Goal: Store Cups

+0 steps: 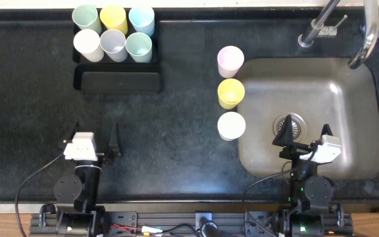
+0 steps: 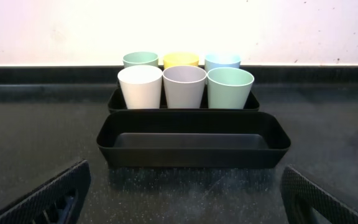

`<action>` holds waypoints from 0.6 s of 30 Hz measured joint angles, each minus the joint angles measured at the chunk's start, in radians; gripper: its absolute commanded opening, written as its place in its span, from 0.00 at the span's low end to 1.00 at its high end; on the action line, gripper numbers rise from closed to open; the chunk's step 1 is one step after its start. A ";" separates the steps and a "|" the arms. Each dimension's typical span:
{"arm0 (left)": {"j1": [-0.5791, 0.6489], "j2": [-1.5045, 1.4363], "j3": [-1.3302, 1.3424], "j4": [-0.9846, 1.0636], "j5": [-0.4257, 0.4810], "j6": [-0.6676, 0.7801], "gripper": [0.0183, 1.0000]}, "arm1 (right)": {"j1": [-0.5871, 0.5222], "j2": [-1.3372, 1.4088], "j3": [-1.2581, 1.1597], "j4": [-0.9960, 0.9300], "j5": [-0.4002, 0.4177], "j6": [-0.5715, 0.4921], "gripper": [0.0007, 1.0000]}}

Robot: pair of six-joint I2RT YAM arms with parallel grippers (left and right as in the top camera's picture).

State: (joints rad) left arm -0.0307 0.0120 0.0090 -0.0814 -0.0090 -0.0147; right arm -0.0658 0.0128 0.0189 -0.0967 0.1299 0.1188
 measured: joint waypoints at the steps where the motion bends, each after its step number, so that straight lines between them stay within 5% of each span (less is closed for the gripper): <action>1: 0.000 0.000 0.000 0.000 -0.008 0.000 1.00 | 0.000 0.000 0.000 -0.001 0.000 0.000 1.00; 18: 0.000 0.000 0.000 -0.001 -0.032 -0.048 1.00 | 0.000 0.000 0.000 0.000 0.000 0.000 1.00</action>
State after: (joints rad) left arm -0.0307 0.0120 0.0090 -0.0822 -0.0406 -0.0624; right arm -0.0658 0.0128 0.0189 -0.0971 0.1299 0.1192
